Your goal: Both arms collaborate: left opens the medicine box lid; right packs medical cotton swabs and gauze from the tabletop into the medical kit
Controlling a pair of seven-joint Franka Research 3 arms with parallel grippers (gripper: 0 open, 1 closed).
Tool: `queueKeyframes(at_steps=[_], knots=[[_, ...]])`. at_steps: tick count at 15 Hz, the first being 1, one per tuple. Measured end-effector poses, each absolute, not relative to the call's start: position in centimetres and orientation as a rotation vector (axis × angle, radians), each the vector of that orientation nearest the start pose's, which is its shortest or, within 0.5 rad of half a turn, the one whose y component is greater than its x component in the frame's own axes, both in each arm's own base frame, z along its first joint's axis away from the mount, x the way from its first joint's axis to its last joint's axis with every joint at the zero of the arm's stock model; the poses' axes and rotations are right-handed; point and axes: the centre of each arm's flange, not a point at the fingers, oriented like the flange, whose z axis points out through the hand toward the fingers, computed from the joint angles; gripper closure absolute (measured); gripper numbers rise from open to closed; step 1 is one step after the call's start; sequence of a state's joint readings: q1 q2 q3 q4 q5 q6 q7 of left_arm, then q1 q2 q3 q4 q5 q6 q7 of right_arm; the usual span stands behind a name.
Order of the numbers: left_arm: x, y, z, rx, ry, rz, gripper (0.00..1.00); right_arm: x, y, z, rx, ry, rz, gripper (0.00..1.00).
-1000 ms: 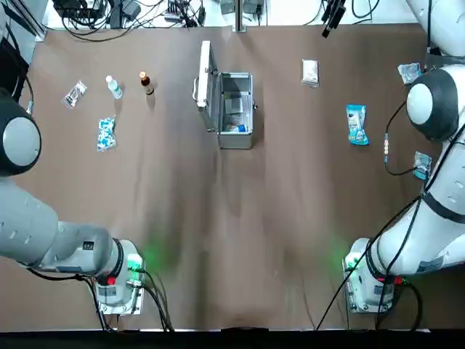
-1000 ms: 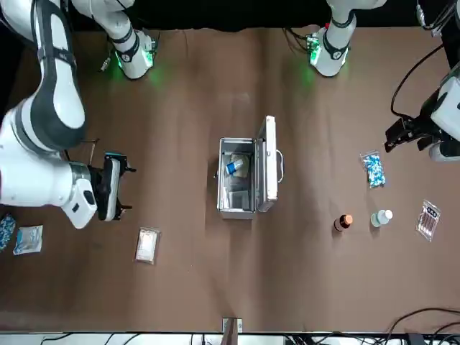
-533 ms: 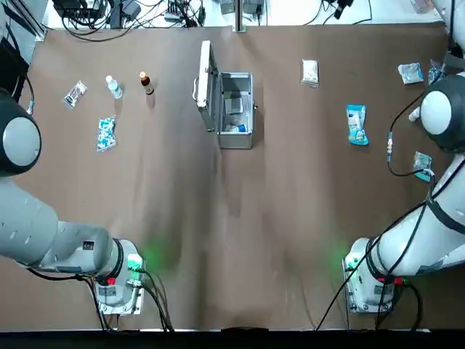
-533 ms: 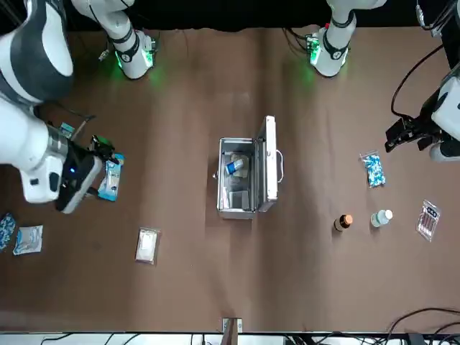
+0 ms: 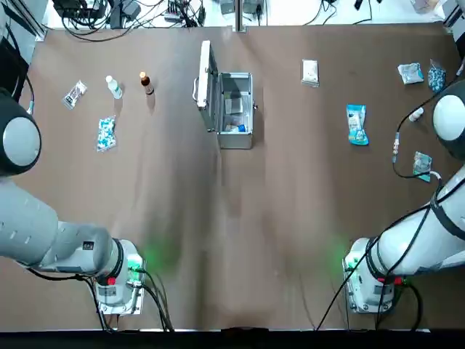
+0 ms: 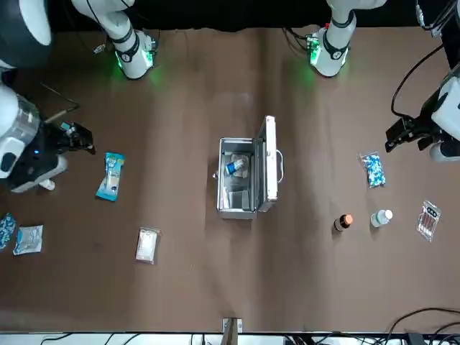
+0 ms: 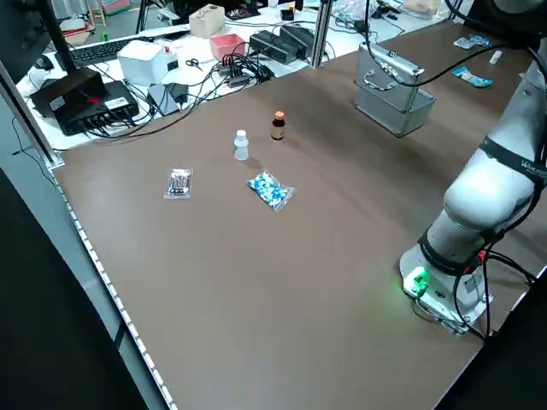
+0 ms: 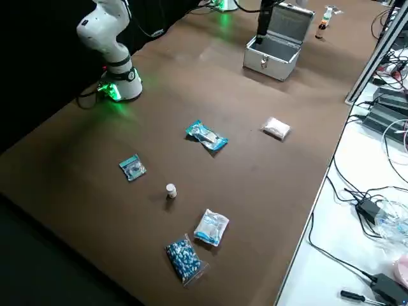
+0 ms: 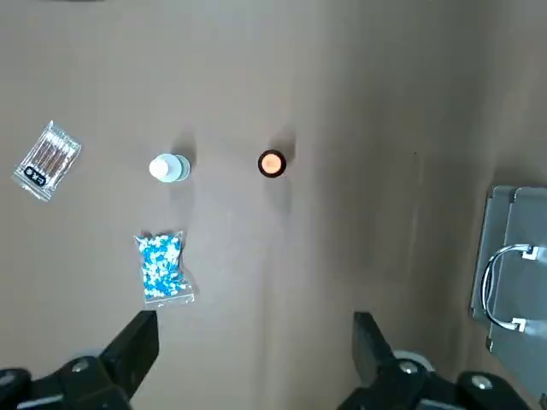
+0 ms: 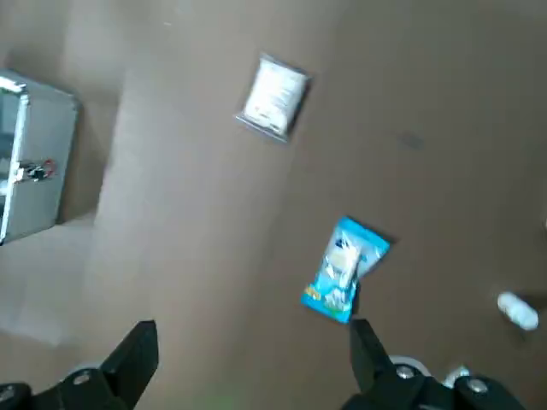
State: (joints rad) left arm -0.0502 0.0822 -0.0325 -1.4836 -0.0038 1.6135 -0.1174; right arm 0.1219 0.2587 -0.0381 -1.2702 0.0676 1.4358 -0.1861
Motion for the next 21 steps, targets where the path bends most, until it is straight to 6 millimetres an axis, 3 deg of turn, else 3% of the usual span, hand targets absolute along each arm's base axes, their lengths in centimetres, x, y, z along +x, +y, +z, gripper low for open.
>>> queueKeyframes(at_steps=[4, 7, 9, 13, 14, 16, 18, 21], knots=[[58.3, -4.8, 62.2, -3.151, -0.057, -0.071, 0.0, 61.5, 2.5, 58.6, -3.072, -0.188, 0.22, 0.01], [58.2, -4.8, 62.3, -3.151, -0.061, -0.071, 0.0, 61.6, 1.4, 55.5, -3.1, -0.127, 0.277, 0.01], [58.2, -4.8, 62.3, -3.151, -0.063, -0.071, 0.0, 62.0, 0.8, 52.1, -3.109, -0.105, 0.28, 0.01], [58.2, -4.8, 62.4, -3.151, -0.064, -0.072, 0.0, 61.6, -1.1, 43.2, -3.111, -0.052, 0.3, 0.01], [58.2, -4.7, 62.4, -3.151, -0.065, -0.073, 0.0, 60.5, -2.2, 38.9, -3.107, -0.024, 0.326, 0.01], [58.2, -4.7, 62.4, -3.151, -0.066, -0.073, 0.0, 59.1, -3.1, 34.8, -3.106, 0.004, 0.332, 0.01], [58.2, -4.7, 62.4, -3.151, -0.066, -0.073, 0.0, 57.7, -3.9, 31.4, -3.108, 0.028, 0.315, 0.02], [58.2, -4.7, 62.4, -3.151, -0.066, -0.073, 0.0, 55.9, -5.0, 27.9, -3.11, 0.062, 0.297, 0.04]])
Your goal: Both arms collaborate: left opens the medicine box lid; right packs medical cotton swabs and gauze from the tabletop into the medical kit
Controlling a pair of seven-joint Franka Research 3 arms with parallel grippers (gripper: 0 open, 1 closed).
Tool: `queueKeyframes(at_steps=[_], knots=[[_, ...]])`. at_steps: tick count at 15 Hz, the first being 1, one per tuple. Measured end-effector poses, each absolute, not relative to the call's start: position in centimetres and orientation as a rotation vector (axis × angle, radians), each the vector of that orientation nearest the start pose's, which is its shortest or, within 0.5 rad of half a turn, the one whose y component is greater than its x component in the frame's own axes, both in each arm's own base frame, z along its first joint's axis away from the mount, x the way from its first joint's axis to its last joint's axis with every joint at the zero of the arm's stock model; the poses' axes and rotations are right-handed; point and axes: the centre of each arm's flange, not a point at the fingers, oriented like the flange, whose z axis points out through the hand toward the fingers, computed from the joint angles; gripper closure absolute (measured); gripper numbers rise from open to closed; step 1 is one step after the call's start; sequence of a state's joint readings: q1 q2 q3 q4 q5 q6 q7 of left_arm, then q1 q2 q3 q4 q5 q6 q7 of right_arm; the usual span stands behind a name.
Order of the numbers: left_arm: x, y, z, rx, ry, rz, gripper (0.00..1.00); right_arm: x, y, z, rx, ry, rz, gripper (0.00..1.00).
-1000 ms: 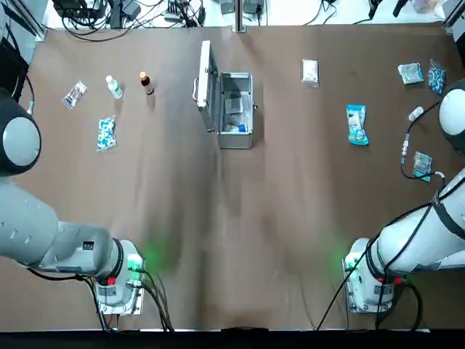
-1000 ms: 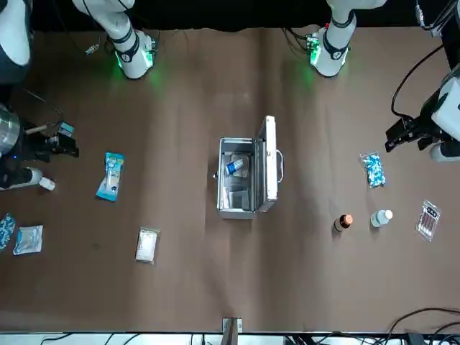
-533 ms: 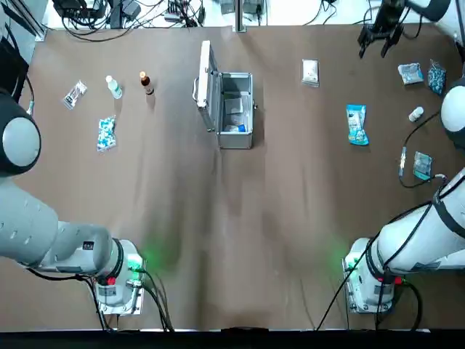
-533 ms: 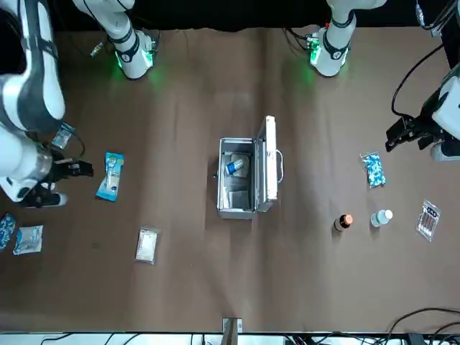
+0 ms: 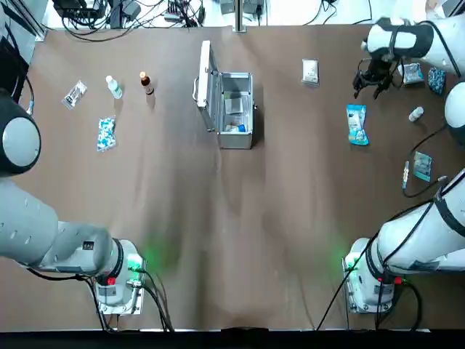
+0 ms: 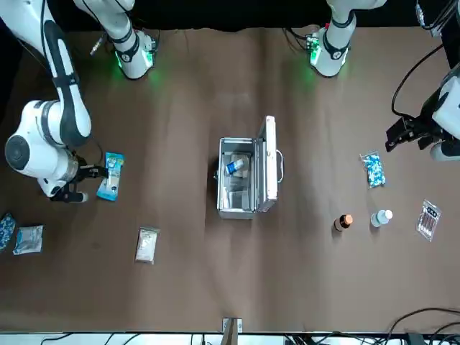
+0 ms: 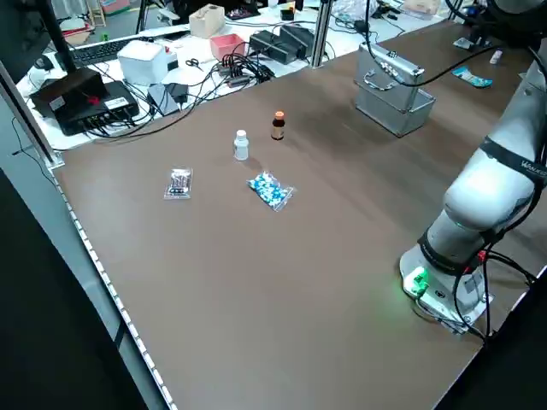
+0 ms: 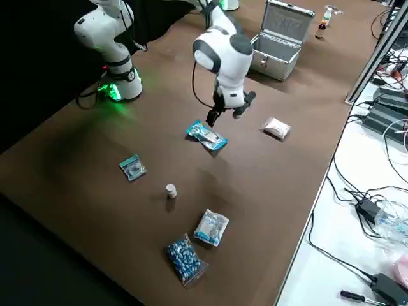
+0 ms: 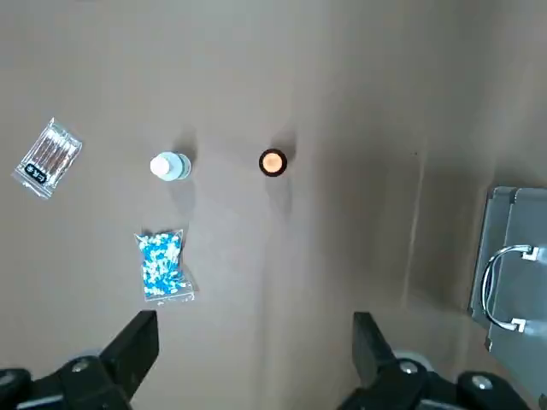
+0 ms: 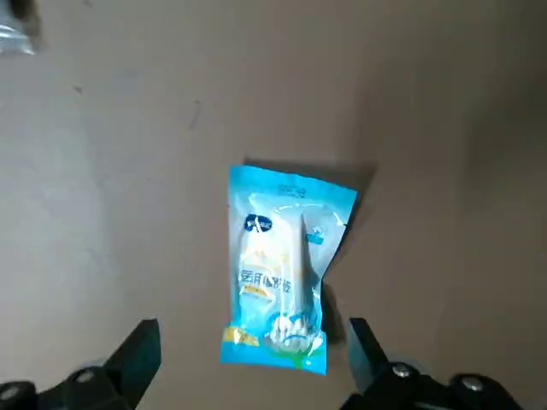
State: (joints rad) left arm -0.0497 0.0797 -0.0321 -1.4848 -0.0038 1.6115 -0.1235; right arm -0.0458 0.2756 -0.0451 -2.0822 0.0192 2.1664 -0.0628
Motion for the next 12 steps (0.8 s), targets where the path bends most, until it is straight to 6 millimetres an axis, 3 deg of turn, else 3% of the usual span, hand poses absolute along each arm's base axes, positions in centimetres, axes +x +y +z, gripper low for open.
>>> queueKeyframes(at_steps=[2, 6, 12], knots=[[58.2, -4.7, 62.4, -3.151, -0.066, -0.072, 0.0, 55.1, -5.0, 26.0, -3.106, 0.066, 0.33, 0.04], [58.2, -4.7, 62.3, -3.151, -0.066, -0.071, 0.0, 55.0, -4.9, 22.8, -3.103, 0.06, 0.364, 0.19], [58.2, -4.8, 62.3, -3.151, -0.064, -0.07, 0.0, 54.7, -4.9, 18.9, -3.102, 0.061, 0.394, 0.2]])
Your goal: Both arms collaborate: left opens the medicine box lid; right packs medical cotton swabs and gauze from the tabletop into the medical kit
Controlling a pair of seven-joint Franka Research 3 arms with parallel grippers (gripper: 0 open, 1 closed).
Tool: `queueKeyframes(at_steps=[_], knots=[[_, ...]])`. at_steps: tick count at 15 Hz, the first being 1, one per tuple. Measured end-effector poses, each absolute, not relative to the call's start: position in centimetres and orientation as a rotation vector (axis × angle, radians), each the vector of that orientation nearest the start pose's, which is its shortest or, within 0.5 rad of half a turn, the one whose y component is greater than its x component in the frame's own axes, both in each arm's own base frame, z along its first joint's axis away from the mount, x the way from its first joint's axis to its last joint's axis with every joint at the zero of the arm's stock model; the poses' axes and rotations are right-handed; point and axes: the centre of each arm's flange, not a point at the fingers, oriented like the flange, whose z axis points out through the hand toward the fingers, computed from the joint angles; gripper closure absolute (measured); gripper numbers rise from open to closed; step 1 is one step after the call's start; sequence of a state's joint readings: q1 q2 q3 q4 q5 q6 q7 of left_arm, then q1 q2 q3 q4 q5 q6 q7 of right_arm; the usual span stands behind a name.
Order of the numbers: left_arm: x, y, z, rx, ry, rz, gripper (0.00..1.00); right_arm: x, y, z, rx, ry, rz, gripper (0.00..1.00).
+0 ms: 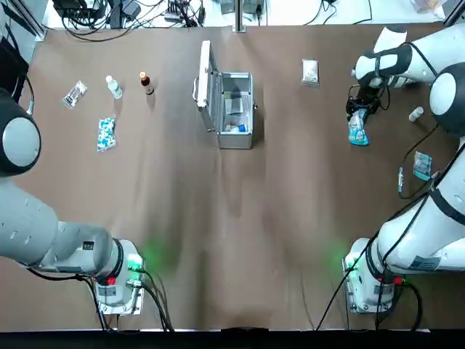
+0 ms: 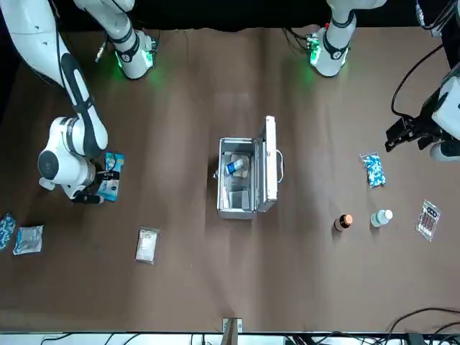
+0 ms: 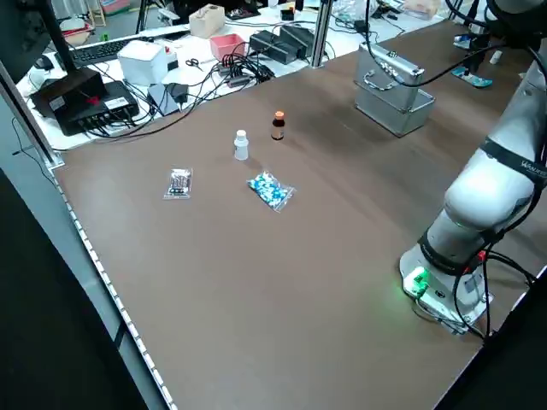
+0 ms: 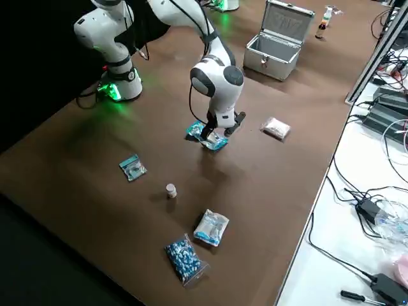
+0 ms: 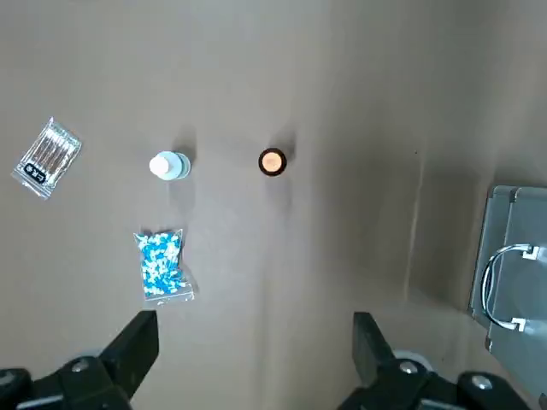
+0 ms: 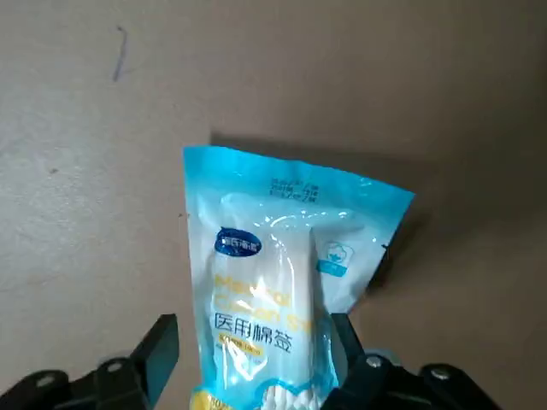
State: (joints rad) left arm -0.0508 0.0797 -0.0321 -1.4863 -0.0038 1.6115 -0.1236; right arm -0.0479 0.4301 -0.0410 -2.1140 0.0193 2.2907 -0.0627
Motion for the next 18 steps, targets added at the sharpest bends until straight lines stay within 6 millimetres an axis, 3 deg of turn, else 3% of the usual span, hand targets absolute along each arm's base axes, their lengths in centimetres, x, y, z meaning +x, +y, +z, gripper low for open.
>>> queueKeyframes(at_steps=[6, 7, 8, 9, 11, 12, 13, 16, 18], knots=[[58.2, -4.7, 62.2, -3.151, -0.066, -0.069, 0.0, 54.3, -4.7, 17.3, -3.093, 0.055, 0.444, 0.24], [58.2, -4.7, 62.2, -3.151, -0.066, -0.069, 0.0, 54.2, -4.6, 17.2, -3.091, 0.055, 0.455, 0.33], [58.2, -4.7, 62.2, -3.151, -0.067, -0.069, 0.0, 54.1, -4.6, 17.1, -3.088, 0.055, 0.471, 0.5], [58.2, -4.7, 62.2, -3.151, -0.067, -0.069, 0.0, 54.1, -4.7, 17.2, -3.085, 0.057, 0.486, 0.6], [58.2, -4.7, 62.2, -3.151, -0.067, -0.069, 0.0, 54.1, -4.8, 17.5, -3.077, 0.059, 0.521, 0.64], [58.2, -4.7, 62.2, -3.151, -0.067, -0.069, 0.0, 54.3, -4.8, 17.7, -3.073, 0.059, 0.538, 0.81], [58.2, -4.7, 62.2, -3.151, -0.067, -0.069, 0.0, 54.5, -4.7, 18.0, -3.072, 0.056, 0.539, 0.88], [58.2, -4.7, 62.2, -3.151, -0.067, -0.068, 0.0, 55.6, -3.6, 19.2, -3.067, 0.023, 0.558, 0.88], [58.2, -4.7, 62.2, -3.151, -0.067, -0.068, 0.0, 57.2, -1.3, 21.6, -3.069, -0.03, 0.564, 0.88]])
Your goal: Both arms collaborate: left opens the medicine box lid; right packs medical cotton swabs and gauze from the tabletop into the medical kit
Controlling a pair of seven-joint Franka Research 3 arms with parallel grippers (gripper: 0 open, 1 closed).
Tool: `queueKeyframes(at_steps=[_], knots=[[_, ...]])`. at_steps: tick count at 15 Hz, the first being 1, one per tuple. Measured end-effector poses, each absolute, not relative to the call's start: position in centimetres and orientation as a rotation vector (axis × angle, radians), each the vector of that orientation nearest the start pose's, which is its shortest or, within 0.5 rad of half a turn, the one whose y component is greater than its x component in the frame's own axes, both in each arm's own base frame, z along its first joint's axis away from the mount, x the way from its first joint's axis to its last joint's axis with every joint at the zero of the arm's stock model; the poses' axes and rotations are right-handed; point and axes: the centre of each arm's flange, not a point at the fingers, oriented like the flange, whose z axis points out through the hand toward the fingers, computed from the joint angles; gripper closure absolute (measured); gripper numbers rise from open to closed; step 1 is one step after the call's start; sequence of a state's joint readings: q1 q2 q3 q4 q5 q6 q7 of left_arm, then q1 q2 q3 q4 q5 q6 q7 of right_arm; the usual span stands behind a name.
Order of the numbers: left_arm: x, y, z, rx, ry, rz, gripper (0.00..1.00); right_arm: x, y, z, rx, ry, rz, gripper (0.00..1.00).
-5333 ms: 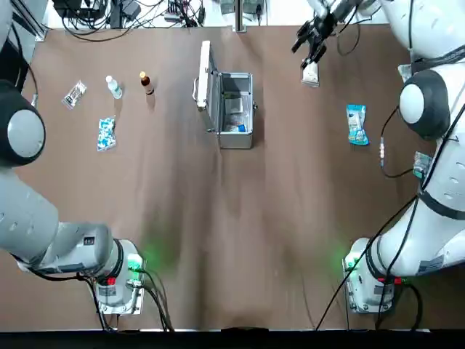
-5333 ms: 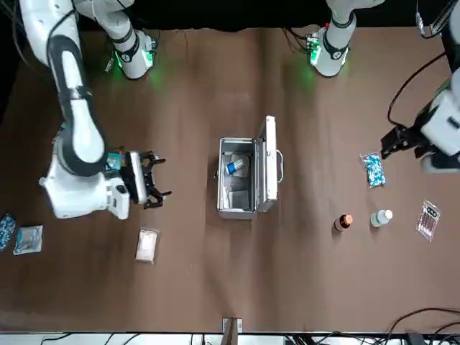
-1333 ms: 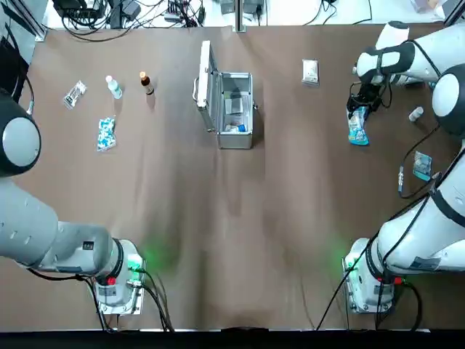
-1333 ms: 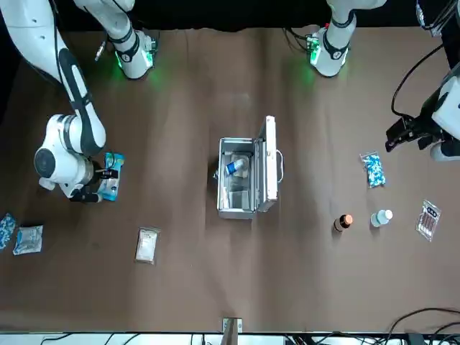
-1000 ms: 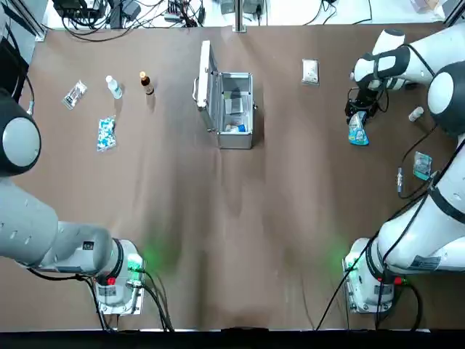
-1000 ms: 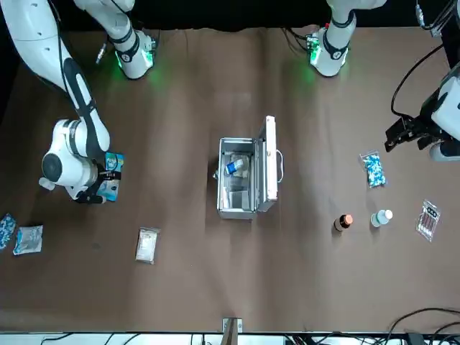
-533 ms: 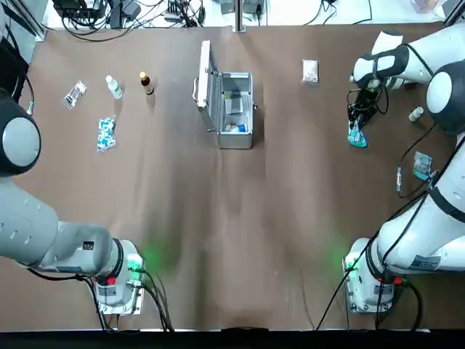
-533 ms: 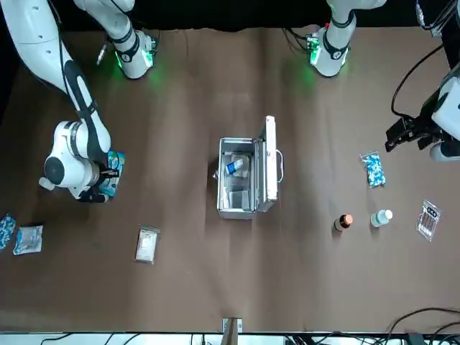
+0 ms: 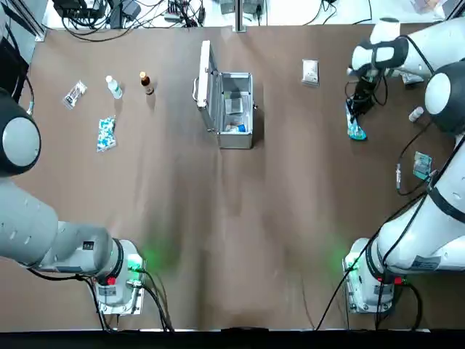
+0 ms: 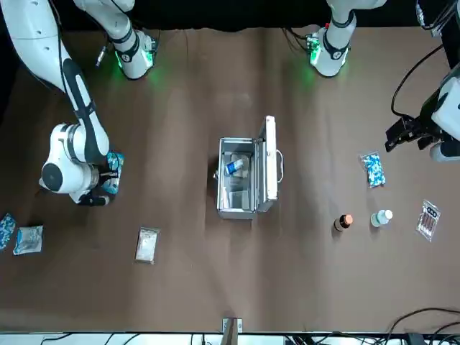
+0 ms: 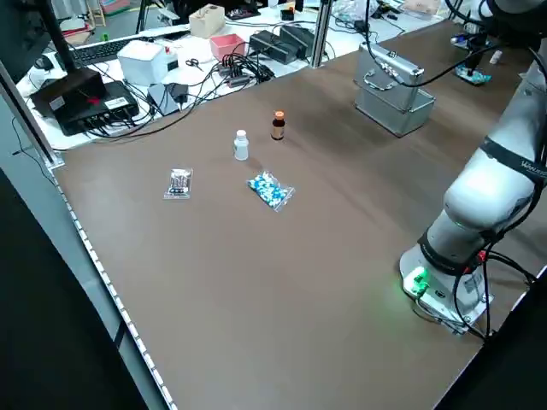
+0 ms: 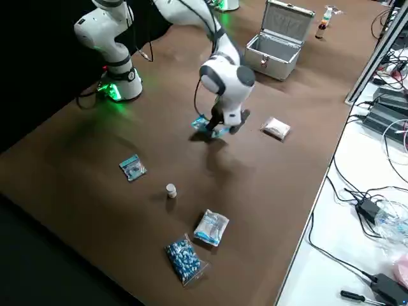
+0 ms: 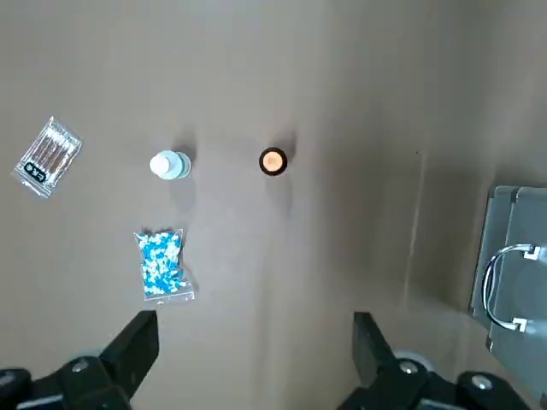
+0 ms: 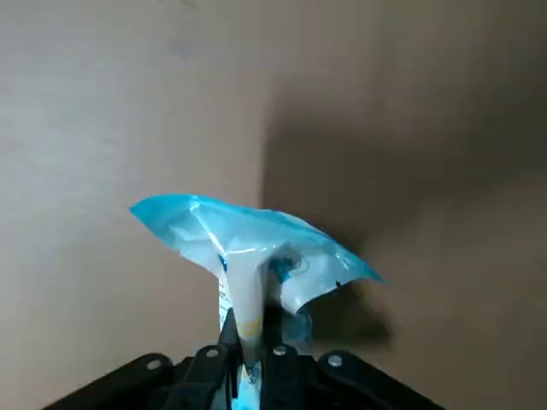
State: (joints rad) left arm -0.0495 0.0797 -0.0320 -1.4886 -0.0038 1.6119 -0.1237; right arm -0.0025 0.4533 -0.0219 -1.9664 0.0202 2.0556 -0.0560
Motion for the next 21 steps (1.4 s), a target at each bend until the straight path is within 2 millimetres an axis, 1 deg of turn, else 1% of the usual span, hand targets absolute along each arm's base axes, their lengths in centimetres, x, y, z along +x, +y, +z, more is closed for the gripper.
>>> queueKeyframes(at_steps=[2, 4, 6, 9, 11, 13, 14, 15, 16, 17, 19, 20, 21], knots=[[58.2, -4.7, 62.2, -3.151, -0.067, -0.066, 0.0, 59.3, 2.5, 25.3, -3.089, -0.06, 0.538, 0.88], [58.2, -4.7, 62.1, -3.151, -0.067, -0.065, 0.0, 61.1, 7.8, 29.2, -3.121, -0.067, 0.454, 0.88], [58.2, -4.7, 62.1, -3.151, -0.067, -0.064, 0.0, 61.8, 13.9, 32.3, -3.13, -0.081, 0.357, 0.88], [58.2, -4.7, 62.1, -3.151, -0.067, -0.064, 0.0, 61.3, 22.2, 35.6, -3.052, -0.101, 0.273, 0.88], [58.2, -4.7, 62.0, -3.151, -0.067, -0.064, 0.0, 60.8, 26.6, 37.8, -2.976, -0.079, 0.24, 0.88], [58.2, -4.7, 62.0, -3.151, -0.067, -0.063, 0.0, 59.9, 30.5, 39.7, -2.929, -0.058, 0.216, 0.88], [58.2, -4.7, 62.0, -3.151, -0.067, -0.063, 0.0, 59.3, 32.4, 40.1, -2.908, -0.029, 0.21, 0.88], [58.2, -4.7, 62.0, -3.151, -0.067, -0.063, 0.0, 58.4, 36.4, 39.8, -2.864, 0.024, 0.155, 0.88], [58.2, -4.7, 62.0, -3.151, -0.067, -0.063, 0.0, 57.9, 38.7, 39.1, -2.839, 0.05, 0.122, 0.88], [58.2, -4.7, 62.0, -3.151, -0.067, -0.063, 0.0, 57.3, 40.9, 38.0, -2.815, 0.078, 0.095, 0.88], [58.2, -4.7, 62.0, -3.151, -0.067, -0.063, 0.0, 55.8, 44.8, 35.0, -2.792, 0.113, 0.058, 0.88], [58.2, -4.7, 62.0, -3.151, -0.067, -0.062, 0.0, 55.2, 46.2, 33.4, -2.79, 0.119, 0.048, 0.88], [58.2, -4.7, 62.0, -3.151, -0.067, -0.062, 0.0, 54.7, 47.2, 32.1, -2.793, 0.118, 0.048, 0.88]])
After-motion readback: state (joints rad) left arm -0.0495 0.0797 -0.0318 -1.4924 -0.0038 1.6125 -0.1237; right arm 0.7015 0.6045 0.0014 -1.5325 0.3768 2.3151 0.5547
